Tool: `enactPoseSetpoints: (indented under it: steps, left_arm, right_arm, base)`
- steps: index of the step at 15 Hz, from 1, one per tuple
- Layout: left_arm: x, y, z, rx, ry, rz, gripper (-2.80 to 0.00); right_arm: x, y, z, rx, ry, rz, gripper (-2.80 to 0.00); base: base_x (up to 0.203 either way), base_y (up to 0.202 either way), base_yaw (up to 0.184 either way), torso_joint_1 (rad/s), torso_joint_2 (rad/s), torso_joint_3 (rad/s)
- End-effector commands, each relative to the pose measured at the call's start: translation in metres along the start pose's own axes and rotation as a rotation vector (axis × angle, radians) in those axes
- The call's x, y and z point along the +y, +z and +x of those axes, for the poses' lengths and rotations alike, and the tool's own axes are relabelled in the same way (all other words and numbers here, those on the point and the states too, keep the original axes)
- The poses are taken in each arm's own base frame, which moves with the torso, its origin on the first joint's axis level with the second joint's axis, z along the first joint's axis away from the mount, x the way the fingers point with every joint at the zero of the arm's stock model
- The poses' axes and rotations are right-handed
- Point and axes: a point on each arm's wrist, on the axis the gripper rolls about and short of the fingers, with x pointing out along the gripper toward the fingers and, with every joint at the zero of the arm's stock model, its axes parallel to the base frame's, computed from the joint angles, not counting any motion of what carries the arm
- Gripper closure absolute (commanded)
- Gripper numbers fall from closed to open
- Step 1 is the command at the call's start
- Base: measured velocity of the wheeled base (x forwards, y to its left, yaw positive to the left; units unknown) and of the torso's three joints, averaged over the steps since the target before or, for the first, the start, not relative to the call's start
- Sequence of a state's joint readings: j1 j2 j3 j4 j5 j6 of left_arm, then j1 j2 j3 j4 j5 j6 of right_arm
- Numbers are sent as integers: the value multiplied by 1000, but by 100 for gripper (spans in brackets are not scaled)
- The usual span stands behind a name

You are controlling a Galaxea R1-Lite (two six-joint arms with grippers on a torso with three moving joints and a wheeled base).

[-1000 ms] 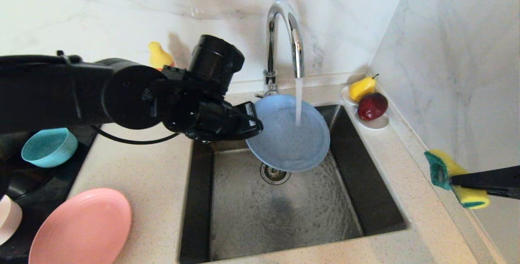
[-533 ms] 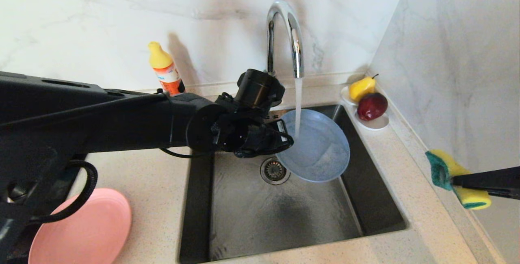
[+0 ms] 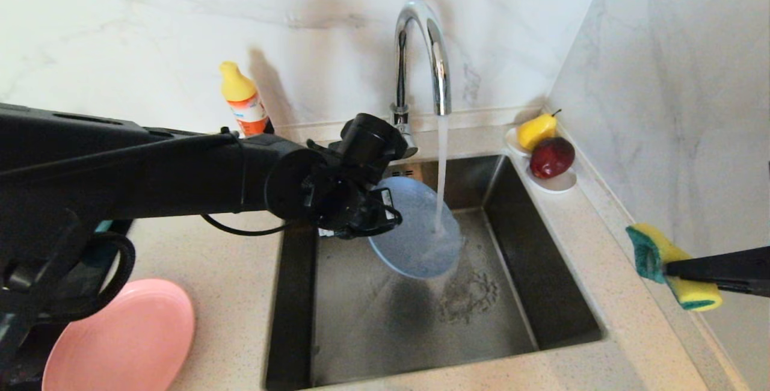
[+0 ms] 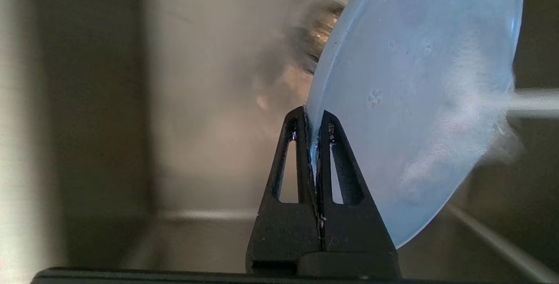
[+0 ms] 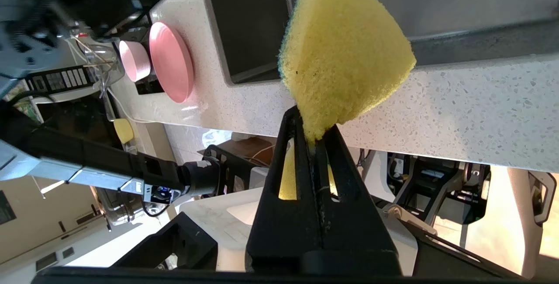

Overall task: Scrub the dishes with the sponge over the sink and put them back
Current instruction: Wash the plate

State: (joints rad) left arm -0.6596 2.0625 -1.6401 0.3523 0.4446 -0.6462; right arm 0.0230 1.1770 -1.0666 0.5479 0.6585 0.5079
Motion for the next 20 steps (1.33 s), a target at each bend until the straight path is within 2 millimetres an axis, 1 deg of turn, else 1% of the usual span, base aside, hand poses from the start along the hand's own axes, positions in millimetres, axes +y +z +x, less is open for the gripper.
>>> enactPoseSetpoints:
  steps: [1,4,6,8,10,12,14,17,19,20]
  left_arm:
    - [30,25,-17,-101,111,-8,0]
    - [61,50,-35,-184,204,-4,0]
    - [74,63,-50,-237,246,19,0]
    - [81,71,-59,-288,254,36,0]
    - [85,73,-71,-339,245,80,0]
    - [88,73,-78,-391,231,120,0]
    - [92,65,-77,-431,224,166,0]
    - [94,60,-77,-520,190,182,0]
    - [96,56,-79,-532,131,184,0]
    - [98,55,-84,-538,77,186,0]
  right_arm:
    - [-2,2,5,19,-3,15,0]
    - [-5,3,8,31,-10,25,0]
    - [-7,2,11,43,-13,29,0]
    - [-7,1,12,48,-14,32,0]
    - [-8,1,12,52,-16,37,0]
    - [-10,0,13,57,-18,41,0]
    - [-11,1,15,63,-21,46,0]
    - [-12,-1,16,70,-22,50,0]
    - [-12,-1,17,76,-20,52,0]
    - [-12,-1,17,85,-5,53,0]
  base:
    - [0,0,0,0,0,0]
    - [0,0,0,0,0,0]
    - [0,0,0,0,0,0]
    - [0,0,0,0,0,0]
    - [0,0,0,0,0,0]
    - [0,0,0,0,0,0]
    - [0,0,0,0,0,0]
    - [0,0,0,0,0,0]
    - [0,0,0,0,0,0]
    - [0,0,0,0,0,0]
